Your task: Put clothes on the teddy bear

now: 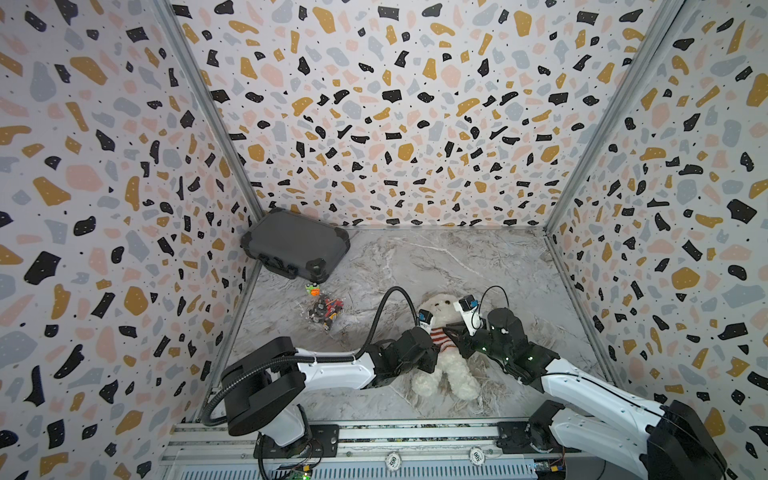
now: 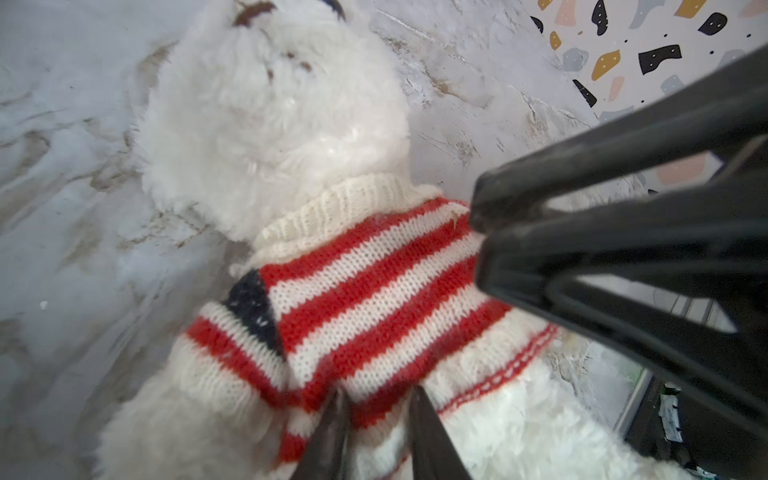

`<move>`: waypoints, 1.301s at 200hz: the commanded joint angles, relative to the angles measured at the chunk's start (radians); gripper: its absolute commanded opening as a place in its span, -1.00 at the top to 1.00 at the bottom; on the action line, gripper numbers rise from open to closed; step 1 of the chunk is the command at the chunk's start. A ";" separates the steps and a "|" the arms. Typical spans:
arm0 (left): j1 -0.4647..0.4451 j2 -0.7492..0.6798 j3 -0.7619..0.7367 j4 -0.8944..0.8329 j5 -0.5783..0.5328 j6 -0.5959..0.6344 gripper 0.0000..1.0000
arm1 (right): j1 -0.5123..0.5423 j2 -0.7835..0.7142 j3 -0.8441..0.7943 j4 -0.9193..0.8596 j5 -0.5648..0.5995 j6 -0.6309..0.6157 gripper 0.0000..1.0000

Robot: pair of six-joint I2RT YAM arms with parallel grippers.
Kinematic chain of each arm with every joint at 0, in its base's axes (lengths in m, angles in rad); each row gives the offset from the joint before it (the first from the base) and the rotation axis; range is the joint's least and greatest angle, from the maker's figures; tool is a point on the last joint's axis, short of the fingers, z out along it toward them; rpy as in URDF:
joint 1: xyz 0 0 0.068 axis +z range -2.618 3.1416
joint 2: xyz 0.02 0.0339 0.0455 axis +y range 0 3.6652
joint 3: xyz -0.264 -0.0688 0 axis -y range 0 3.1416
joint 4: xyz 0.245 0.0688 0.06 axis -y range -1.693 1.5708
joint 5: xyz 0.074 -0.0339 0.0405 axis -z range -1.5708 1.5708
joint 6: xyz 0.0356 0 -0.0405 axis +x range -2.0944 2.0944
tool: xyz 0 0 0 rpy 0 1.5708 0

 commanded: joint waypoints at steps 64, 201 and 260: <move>-0.006 -0.005 -0.039 0.039 -0.012 -0.012 0.46 | 0.017 -0.055 -0.170 0.041 0.013 0.114 0.66; -0.006 -0.111 -0.059 0.045 -0.039 -0.008 0.37 | 0.012 -0.074 -0.117 0.069 0.061 0.073 0.05; 0.002 -0.255 -0.041 -0.102 -0.176 0.037 0.17 | -0.050 -0.122 -0.069 0.058 0.085 0.020 -0.20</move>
